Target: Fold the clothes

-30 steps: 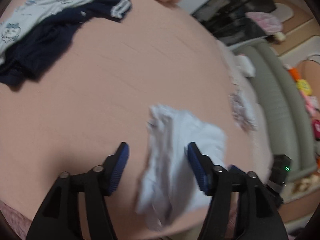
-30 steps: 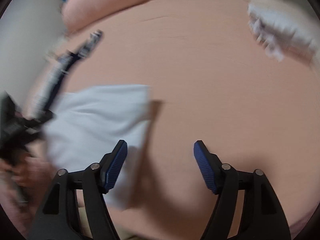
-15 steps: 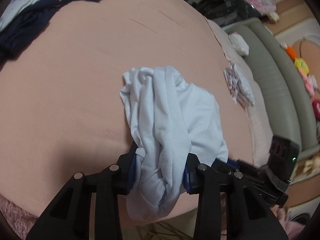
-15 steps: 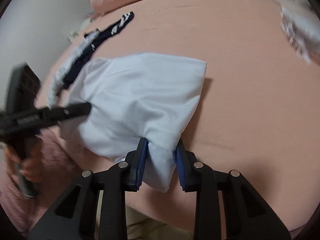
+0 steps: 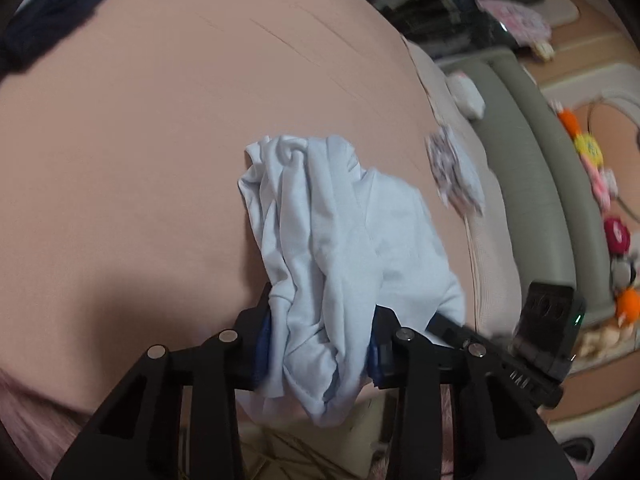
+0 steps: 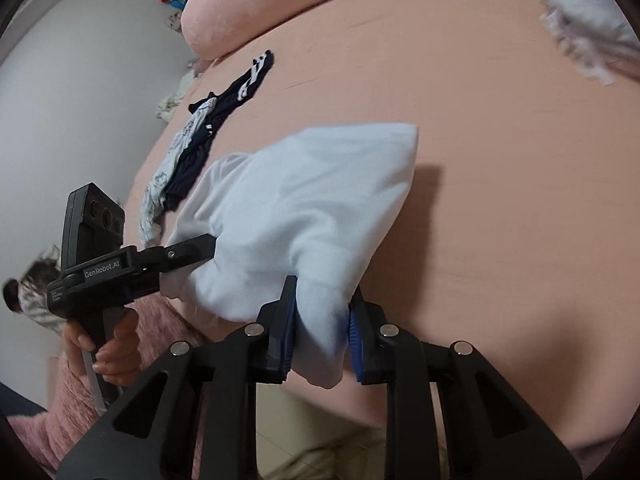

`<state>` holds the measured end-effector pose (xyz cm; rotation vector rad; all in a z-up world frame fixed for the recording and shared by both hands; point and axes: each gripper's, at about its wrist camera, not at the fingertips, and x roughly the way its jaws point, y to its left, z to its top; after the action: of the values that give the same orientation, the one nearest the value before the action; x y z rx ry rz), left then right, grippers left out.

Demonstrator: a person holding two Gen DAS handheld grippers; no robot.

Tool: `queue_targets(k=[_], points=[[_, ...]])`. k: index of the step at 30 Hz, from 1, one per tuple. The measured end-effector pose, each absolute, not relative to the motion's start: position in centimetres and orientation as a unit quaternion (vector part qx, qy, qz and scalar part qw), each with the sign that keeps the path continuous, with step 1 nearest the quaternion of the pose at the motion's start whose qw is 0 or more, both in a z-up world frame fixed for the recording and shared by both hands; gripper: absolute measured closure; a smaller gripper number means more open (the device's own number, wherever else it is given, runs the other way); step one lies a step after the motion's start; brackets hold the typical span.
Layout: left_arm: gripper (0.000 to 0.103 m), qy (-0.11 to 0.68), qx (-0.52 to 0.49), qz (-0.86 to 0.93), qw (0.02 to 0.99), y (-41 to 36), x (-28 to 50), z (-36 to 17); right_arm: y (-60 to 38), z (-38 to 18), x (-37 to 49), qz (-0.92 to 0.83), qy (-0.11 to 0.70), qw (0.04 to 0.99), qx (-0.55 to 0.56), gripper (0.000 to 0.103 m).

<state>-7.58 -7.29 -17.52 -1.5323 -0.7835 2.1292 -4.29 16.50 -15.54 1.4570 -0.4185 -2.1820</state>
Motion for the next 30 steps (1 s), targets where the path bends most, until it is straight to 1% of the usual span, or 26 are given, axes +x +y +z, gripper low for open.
queue_targets(k=[1,2,3,4,5,6,8,11,12,14,18,20,24,26,30], points=[[0.063,-0.262,-0.559,0.759,0.206,-5.9,-7.2,-17.8,17.4,-15.5,-3.5,-0.796,-0.147,0.231,0.54,0.081],[0.06,-0.246,-0.565,0.758,0.212,-4.9,-7.0,-18.0,18.3,-15.9,-2.7,-0.793,-0.14,0.218,0.552,0.081],[0.057,-0.24,-0.564,0.76,0.215,-4.6,-7.0,-17.8,19.0,-16.4,-1.9,-0.789,-0.128,0.205,0.564,0.074],[0.057,-0.249,-0.553,0.765,0.215,-5.2,-7.1,-17.3,19.4,-17.1,-1.3,-0.787,-0.109,0.193,0.576,0.064],[0.057,-0.264,-0.538,0.771,0.214,-6.1,-7.3,-16.7,19.8,-17.6,-0.8,-0.785,-0.096,0.185,0.583,0.06],[0.057,-0.273,-0.523,0.78,0.209,-7.0,-7.5,-16.0,20.3,-17.4,-0.5,-0.789,-0.095,0.189,0.577,0.058],[0.057,-0.259,-0.5,0.803,0.193,-8.1,-8.3,-14.9,20.4,-15.0,0.1,-0.815,-0.086,0.21,0.534,0.058],[0.057,-0.193,-0.496,0.83,0.168,-9.0,-10.5,-14.3,18.6,-10.9,-0.4,-0.855,-0.025,0.211,0.474,0.058],[0.057,-0.173,-0.49,0.838,0.167,-9.0,-11.4,-14.1,17.6,-10.0,-1.2,-0.859,-0.012,0.215,0.464,0.058],[0.057,-0.159,-0.482,0.842,0.181,-8.9,-13.0,-14.3,15.6,-9.4,-3.3,-0.862,-0.008,0.229,0.453,0.058],[0.057,-0.073,-0.477,0.844,0.237,-7.3,-13.6,-14.8,12.0,-11.0,-6.4,-0.86,-0.007,0.231,0.454,0.058],[0.057,-0.052,-0.477,0.835,0.268,-6.6,-12.8,-15.2,11.9,-12.2,-6.3,-0.861,-0.009,0.233,0.452,0.058],[0.057,-0.018,-0.48,0.825,0.298,-5.7,-12.1,-15.5,11.7,-14.4,-6.1,-0.863,-0.014,0.236,0.447,0.058],[0.057,0.001,-0.478,0.824,0.303,-4.9,-12.2,-15.7,11.6,-15.5,-6.0,-0.864,-0.017,0.237,0.444,0.058],[0.057,0.075,-0.458,0.836,0.292,-3.1,-12.4,-15.8,11.1,-17.0,-5.9,-0.868,-0.013,0.236,0.436,0.058]])
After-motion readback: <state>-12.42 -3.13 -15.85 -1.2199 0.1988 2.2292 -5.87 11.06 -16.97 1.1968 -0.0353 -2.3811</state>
